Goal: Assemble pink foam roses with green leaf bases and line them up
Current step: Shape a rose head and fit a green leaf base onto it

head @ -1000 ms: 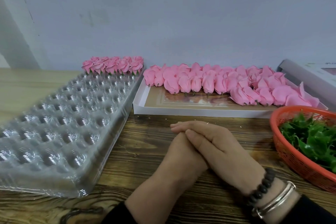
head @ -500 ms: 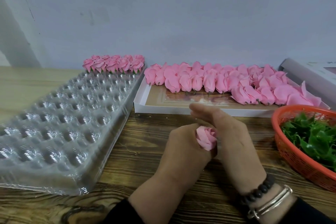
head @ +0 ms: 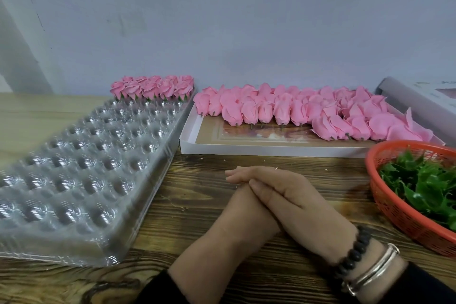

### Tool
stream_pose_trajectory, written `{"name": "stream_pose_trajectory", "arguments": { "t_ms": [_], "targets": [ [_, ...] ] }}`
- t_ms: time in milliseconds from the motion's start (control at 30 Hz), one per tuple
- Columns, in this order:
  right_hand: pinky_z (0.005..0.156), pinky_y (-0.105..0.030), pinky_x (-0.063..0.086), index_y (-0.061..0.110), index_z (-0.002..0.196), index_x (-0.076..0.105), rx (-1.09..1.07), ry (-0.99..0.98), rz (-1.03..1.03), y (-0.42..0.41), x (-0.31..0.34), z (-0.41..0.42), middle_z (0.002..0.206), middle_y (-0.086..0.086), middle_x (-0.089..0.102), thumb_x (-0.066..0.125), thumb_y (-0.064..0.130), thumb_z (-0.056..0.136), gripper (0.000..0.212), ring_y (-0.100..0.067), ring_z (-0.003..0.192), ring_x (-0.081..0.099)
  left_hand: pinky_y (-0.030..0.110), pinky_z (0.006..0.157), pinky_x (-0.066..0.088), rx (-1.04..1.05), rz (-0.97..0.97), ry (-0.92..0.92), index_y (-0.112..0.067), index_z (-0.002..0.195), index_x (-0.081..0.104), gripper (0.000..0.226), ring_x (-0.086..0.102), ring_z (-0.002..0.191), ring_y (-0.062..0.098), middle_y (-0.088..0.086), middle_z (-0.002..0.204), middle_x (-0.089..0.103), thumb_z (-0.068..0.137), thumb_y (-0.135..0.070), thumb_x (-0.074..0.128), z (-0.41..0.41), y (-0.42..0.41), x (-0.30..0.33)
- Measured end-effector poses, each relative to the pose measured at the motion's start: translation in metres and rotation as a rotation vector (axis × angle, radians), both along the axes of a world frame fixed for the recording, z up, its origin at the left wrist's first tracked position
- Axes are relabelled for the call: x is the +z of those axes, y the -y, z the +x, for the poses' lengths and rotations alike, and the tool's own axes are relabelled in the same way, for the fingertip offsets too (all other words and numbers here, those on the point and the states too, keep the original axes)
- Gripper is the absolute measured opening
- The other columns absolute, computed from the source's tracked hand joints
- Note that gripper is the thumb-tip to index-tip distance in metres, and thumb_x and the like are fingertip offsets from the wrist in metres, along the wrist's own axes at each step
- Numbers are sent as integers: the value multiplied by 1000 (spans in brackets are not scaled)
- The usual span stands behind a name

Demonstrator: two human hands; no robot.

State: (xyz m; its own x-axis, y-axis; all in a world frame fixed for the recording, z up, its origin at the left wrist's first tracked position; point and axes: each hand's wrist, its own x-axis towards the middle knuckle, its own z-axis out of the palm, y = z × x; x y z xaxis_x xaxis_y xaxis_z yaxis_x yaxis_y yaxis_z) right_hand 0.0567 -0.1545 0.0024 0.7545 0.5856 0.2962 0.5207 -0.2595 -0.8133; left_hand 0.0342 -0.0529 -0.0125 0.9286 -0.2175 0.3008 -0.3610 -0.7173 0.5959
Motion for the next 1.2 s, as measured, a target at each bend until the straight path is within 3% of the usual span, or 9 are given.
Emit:
{"name": "stream_pose_trajectory", "arguments": {
  "t_ms": [100, 233, 300, 400, 567, 667, 800, 933, 1200],
  "targets": [
    [67, -39, 58, 40, 107, 64, 35, -48, -4, 2, 2, -3, 112, 21, 63, 39, 33, 93, 29, -23, 77, 69, -4, 59, 32, 35, -64, -81, -9, 114, 52, 25, 41, 65, -3, -13, 78, 41, 91, -2, 45, -2, 3, 4],
    [96, -20, 43, 35, 120, 56, -21, 44, 166, 1, 2, -4, 119, 19, 62, 44, 43, 88, 35, 0, 111, 57, 6, 62, 41, -17, -464, -143, -16, 93, 64, 19, 60, 74, 0, -6, 85, 68, 87, -2, 52, -6, 6, 14],
    [95, -20, 44, 28, 118, 57, -80, -21, 364, 2, 1, -2, 117, 11, 64, 46, 38, 88, 33, -2, 112, 57, 10, 53, 40, -28, -571, -157, -24, 58, 61, 32, 56, 52, -2, -11, 54, 62, 82, -3, 59, -5, -1, 16],
    [88, -20, 47, 23, 111, 61, -188, -9, 449, 6, -2, 2, 109, 7, 67, 43, 27, 86, 30, -7, 104, 61, 9, 44, 37, -12, -749, -164, -24, 48, 61, 43, 49, 41, -1, -9, 42, 55, 81, 3, 61, -2, -9, 19],
    [83, -19, 46, 30, 96, 57, -222, 90, 334, -1, -9, 1, 92, 13, 65, 55, 10, 77, 28, -3, 89, 60, 18, 48, 43, 149, -1150, -133, 3, 71, 68, 12, 55, 49, 12, 6, 54, 60, 76, -8, 70, 5, -13, 12],
    [78, -16, 44, 29, 88, 52, -259, 106, 286, -5, -14, 3, 89, 20, 62, 66, 5, 73, 32, 0, 86, 59, 25, 54, 49, 212, -1244, -129, -7, 76, 69, 4, 61, 63, 17, 6, 66, 66, 76, -11, 68, 7, -14, 10],
    [74, -8, 41, 28, 85, 51, -286, 81, 264, -5, -15, 4, 88, 22, 60, 76, 7, 68, 37, 1, 83, 58, 17, 49, 48, 220, -1393, -192, -10, 95, 68, 36, 65, 64, 5, -2, 72, 70, 62, -24, 68, 6, -13, 12],
    [73, -12, 46, 23, 84, 56, -188, 51, 269, -8, -15, 1, 80, 13, 62, 75, -5, 67, 38, -4, 76, 60, 32, 69, 48, 155, -1433, -354, -16, 74, 71, 9, 61, 76, 19, 5, 73, 63, 76, -25, 68, 8, -12, 11],
    [73, -19, 49, 22, 85, 61, -197, 48, 314, -9, -13, 0, 82, 5, 60, 75, -3, 69, 32, -8, 76, 60, 37, 83, 49, 82, -1577, -447, -17, 83, 69, 30, 54, 93, 25, 13, 91, 56, 61, -38, 72, 8, -7, 10]
  ]
}}
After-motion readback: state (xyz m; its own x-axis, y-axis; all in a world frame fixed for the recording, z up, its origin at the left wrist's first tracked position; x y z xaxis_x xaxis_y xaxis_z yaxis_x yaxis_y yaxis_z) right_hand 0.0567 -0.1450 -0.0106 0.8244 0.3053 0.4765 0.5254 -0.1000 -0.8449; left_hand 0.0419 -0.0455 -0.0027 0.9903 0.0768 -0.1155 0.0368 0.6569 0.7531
